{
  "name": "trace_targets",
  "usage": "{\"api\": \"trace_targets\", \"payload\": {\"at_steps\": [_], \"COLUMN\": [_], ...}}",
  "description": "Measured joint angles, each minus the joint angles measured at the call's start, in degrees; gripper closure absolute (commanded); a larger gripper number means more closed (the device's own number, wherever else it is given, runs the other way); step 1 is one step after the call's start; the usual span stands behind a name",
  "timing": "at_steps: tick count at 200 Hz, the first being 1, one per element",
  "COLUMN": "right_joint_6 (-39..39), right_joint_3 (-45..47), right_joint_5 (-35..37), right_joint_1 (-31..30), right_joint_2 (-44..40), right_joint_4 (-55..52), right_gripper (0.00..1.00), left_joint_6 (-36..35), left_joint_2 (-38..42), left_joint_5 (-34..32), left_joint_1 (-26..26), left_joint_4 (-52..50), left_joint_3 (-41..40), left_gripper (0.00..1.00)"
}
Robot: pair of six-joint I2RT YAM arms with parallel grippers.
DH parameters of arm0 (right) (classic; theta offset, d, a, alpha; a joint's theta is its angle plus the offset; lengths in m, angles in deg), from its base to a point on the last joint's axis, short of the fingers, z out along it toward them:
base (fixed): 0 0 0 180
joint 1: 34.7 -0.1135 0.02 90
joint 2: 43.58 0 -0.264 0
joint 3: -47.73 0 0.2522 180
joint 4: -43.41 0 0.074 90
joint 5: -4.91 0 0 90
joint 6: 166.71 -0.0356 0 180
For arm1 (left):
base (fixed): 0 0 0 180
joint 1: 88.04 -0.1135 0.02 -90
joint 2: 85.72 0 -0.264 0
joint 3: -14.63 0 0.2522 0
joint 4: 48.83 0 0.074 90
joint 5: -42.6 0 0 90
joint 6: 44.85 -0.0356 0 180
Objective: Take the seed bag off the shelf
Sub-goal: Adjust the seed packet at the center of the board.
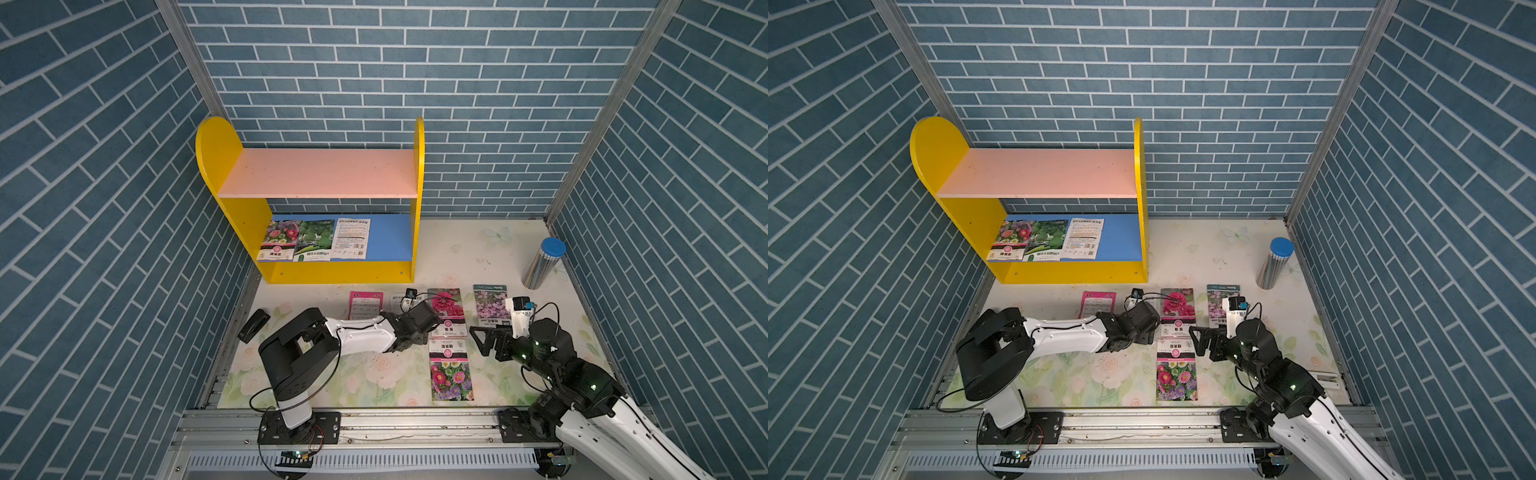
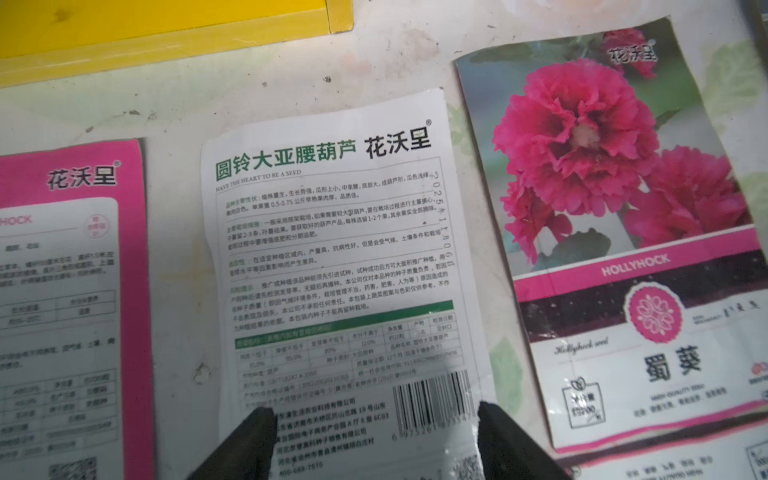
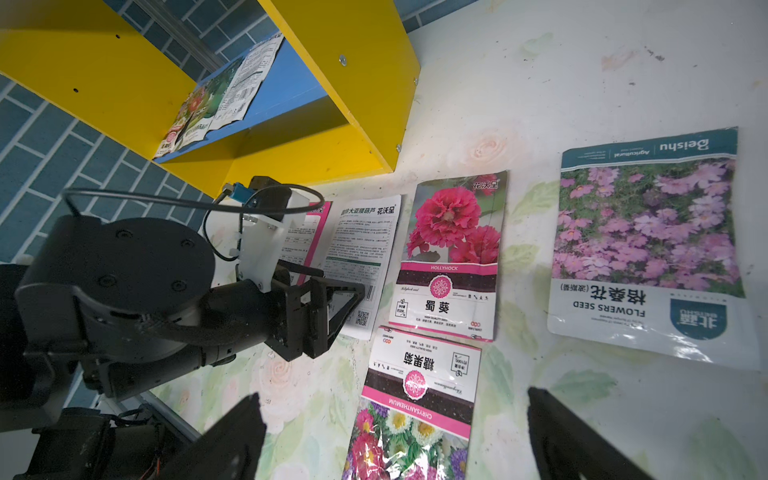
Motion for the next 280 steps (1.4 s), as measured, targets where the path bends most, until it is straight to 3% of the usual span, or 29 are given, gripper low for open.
{"api": "trace_targets", "payload": {"at_steps": [172, 199, 241, 280], "right_joint_6": [0.35, 0.85, 2.97, 4.72], "right_joint_3": [-0.02, -0.31, -0.52, -0.52], "right_joint_5": [1.14, 0.63, -0.81, -1.66], "right_joint_1": [0.00, 0.00, 0.00, 0.00], "right_joint_2": [-0.96, -0.76, 2.73, 6.38], "right_joint_4": [-0.76, -0.09, 3.67, 6.78], "right_gripper": [0.00, 0.00, 0.00, 0.00], "left_joint_6": [-4.48, -5.01, -5.42, -5.22], "left_joint_2": [-5.64, -1.18, 12.28, 23.43], "left_joint_5": [-0.42, 0.52, -0.42, -1.31], "left_joint_1": [-5.49, -5.53, -5.86, -10.19], "left_joint_4": [2.08, 0.72, -2.89, -5.88], "left_joint_3": [5.62, 6.62, 6.54, -1.70], "left_gripper": [0.23, 0.19, 0.17, 0.18]}}
